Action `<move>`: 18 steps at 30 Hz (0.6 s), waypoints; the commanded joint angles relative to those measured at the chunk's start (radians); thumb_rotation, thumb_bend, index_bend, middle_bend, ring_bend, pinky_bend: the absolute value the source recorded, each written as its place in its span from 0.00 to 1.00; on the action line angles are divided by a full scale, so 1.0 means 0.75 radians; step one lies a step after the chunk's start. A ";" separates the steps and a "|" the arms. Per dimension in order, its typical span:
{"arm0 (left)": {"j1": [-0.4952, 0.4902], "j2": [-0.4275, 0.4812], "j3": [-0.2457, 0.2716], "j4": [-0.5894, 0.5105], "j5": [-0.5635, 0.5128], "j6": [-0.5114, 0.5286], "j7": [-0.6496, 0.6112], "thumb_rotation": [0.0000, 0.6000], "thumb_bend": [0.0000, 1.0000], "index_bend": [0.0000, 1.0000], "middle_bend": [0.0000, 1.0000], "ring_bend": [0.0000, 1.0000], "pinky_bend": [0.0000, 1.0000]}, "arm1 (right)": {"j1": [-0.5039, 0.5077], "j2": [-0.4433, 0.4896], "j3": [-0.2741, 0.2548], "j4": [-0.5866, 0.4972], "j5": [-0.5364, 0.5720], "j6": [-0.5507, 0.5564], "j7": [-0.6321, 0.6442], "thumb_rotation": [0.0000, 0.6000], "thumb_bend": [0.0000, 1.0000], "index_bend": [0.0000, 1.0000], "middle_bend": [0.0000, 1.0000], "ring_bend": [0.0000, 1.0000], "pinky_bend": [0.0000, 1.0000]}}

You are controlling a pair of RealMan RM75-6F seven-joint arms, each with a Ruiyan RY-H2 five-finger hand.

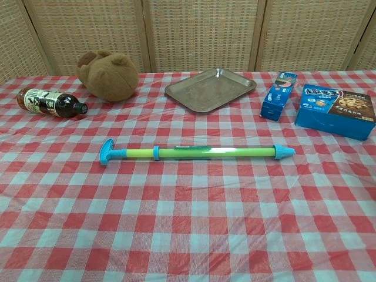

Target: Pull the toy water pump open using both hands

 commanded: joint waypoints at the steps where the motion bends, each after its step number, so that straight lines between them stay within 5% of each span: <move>1: -0.094 -0.056 -0.083 0.015 -0.086 -0.089 0.050 1.00 0.11 0.16 0.45 0.46 0.44 | 0.006 -0.013 0.008 0.017 0.014 -0.015 -0.002 1.00 0.12 0.00 0.00 0.00 0.00; 4: -0.174 -0.075 -0.129 0.017 -0.176 -0.207 0.085 1.00 0.12 0.34 0.70 0.67 0.59 | 0.013 -0.019 0.018 0.029 0.033 -0.032 0.005 1.00 0.12 0.00 0.00 0.00 0.00; 6: -0.222 -0.083 -0.155 0.009 -0.248 -0.284 0.112 1.00 0.12 0.39 0.79 0.73 0.64 | 0.016 -0.020 0.023 0.033 0.042 -0.040 0.010 1.00 0.12 0.00 0.00 0.00 0.00; 18: -0.524 -0.189 -0.261 -0.011 -0.719 -0.519 0.437 1.00 0.18 0.46 0.91 0.83 0.75 | 0.016 0.007 0.042 0.024 0.053 -0.039 0.080 1.00 0.12 0.00 0.00 0.00 0.00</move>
